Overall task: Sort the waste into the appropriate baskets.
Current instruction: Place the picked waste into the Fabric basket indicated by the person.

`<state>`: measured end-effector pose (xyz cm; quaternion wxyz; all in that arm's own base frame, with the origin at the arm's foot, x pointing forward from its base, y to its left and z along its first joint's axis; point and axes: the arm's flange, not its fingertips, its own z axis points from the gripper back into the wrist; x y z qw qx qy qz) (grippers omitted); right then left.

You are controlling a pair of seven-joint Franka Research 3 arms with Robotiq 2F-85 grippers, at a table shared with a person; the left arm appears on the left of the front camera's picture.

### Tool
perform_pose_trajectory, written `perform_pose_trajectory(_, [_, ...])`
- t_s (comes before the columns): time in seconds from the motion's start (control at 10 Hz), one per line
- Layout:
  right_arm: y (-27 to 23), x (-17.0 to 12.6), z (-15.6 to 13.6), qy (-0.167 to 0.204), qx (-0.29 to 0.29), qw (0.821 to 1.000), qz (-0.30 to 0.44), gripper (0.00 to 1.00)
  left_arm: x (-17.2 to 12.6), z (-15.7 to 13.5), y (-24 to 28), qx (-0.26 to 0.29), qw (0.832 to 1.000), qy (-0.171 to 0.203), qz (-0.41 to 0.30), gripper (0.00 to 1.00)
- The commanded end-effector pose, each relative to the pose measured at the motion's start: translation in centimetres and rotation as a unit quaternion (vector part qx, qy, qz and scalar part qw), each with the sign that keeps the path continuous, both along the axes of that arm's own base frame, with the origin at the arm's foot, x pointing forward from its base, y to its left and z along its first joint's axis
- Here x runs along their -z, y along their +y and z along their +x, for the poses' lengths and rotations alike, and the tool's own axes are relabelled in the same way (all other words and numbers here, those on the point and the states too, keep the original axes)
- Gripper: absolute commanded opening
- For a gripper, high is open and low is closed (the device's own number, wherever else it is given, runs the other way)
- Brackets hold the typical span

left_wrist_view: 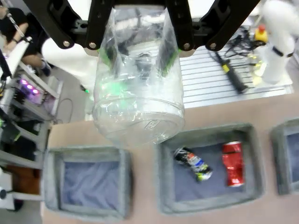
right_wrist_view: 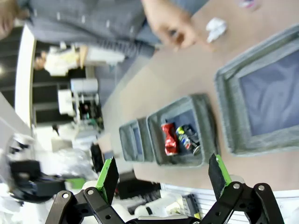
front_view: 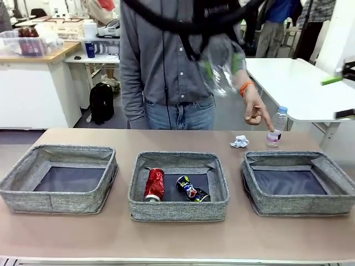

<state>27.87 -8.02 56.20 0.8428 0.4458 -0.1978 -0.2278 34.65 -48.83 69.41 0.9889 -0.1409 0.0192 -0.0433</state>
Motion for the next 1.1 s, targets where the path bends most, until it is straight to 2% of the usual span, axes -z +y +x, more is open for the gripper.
perform_pose_trajectory(0.0, [-6.0,-0.5,-3.9,-0.022,0.075,0.997,0.030,1.00,5.9,-1.6,-2.3,0.000,0.999,0.021,-0.049,0.43])
perform_pose_trajectory(0.2, [-8.9,0.5,-7.4,-0.058,0.134,0.987,0.072,1.00,11.0,-1.1,-7.6,0.024,0.997,0.023,-0.065,0.43])
perform_pose_trajectory(0.3, [-9.9,1.6,-9.5,-0.086,0.155,0.978,0.111,1.00,14.0,-0.5,-10.6,0.038,0.998,-0.004,-0.052,0.43])
perform_pose_trajectory(0.4, [-10.0,2.3,-10.9,-0.107,0.150,0.972,0.143,1.00,15.7,0.1,-12.2,0.060,0.996,0.005,-0.066,0.43])
perform_pose_trajectory(0.5, [-11.5,-0.6,-7.7,-0.056,0.146,0.985,0.078,1.00,18.0,1.5,-14.2,0.054,0.997,-0.031,-0.044,0.43])
perform_pose_trajectory(0.7, [-11.5,-0.6,-7.7,-0.056,0.146,0.985,0.078,1.00,21.0,3.8,-17.0,0.027,0.999,-0.028,-0.028,0.43])
perform_pose_trajectory(0.9, [-11.5,-0.6,-7.7,-0.056,0.146,0.985,0.078,1.00,22.5,4.8,-19.1,0.017,0.999,-0.037,-0.006,0.43])
perform_pose_trajectory(1.0, [-11.5,-0.6,-7.7,-0.056,0.146,0.985,0.078,1.00,22.9,5.1,-19.5,0.013,0.999,-0.028,-0.010,0.43])
